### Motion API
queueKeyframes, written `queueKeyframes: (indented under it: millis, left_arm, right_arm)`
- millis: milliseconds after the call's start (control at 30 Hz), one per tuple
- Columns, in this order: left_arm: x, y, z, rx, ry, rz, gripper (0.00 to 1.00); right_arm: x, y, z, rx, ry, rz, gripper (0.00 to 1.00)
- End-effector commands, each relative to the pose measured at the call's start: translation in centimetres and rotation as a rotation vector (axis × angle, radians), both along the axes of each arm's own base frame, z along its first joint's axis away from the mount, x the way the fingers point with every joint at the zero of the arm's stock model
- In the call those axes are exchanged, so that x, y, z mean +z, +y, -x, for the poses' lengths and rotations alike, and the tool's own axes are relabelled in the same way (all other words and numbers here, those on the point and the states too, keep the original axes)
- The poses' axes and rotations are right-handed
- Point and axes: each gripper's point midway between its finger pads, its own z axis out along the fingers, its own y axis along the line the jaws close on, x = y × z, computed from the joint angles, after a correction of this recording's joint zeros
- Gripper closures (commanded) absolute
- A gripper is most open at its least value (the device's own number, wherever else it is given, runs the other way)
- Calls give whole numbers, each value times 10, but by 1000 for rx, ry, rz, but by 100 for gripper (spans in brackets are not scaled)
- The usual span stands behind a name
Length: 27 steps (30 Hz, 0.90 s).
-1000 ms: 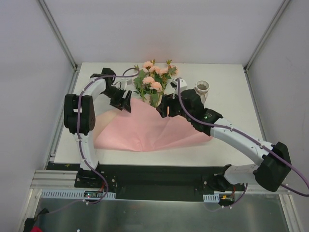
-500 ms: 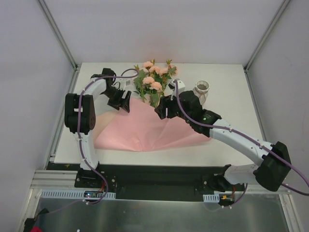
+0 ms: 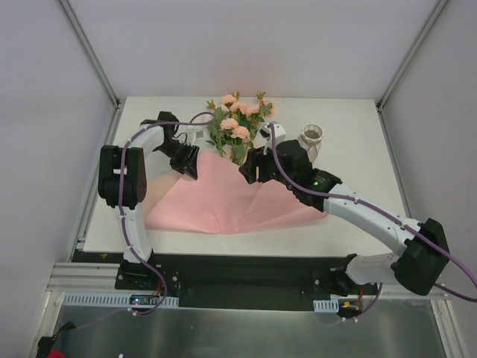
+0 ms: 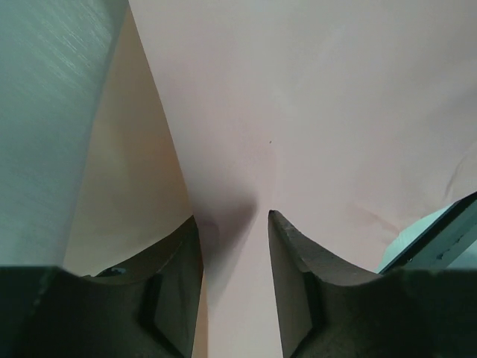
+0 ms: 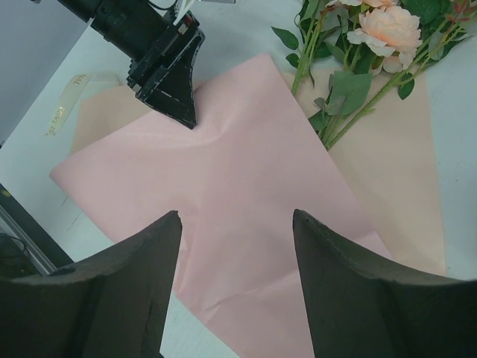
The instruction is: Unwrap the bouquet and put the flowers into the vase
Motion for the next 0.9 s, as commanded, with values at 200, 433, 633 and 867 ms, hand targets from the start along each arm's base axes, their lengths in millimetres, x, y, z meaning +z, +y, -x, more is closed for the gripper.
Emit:
queueKeyframes:
  millis: [200, 433, 633, 867]
  left_arm:
    - [69, -8, -6, -18, -165, 77, 87]
    - [83, -21, 18, -70, -184, 119, 100]
    - [145, -42, 61, -159, -309, 216, 100]
    - [200, -57, 161, -374, -561, 371, 100]
  right_arm:
    - [34, 11, 2, 19, -74, -53, 36]
    - [41, 3, 2, -1, -95, -34, 37]
    - [68, -17, -14, -62, -149, 3, 38]
    - [81, -31, -30, -99, -165, 48, 39]
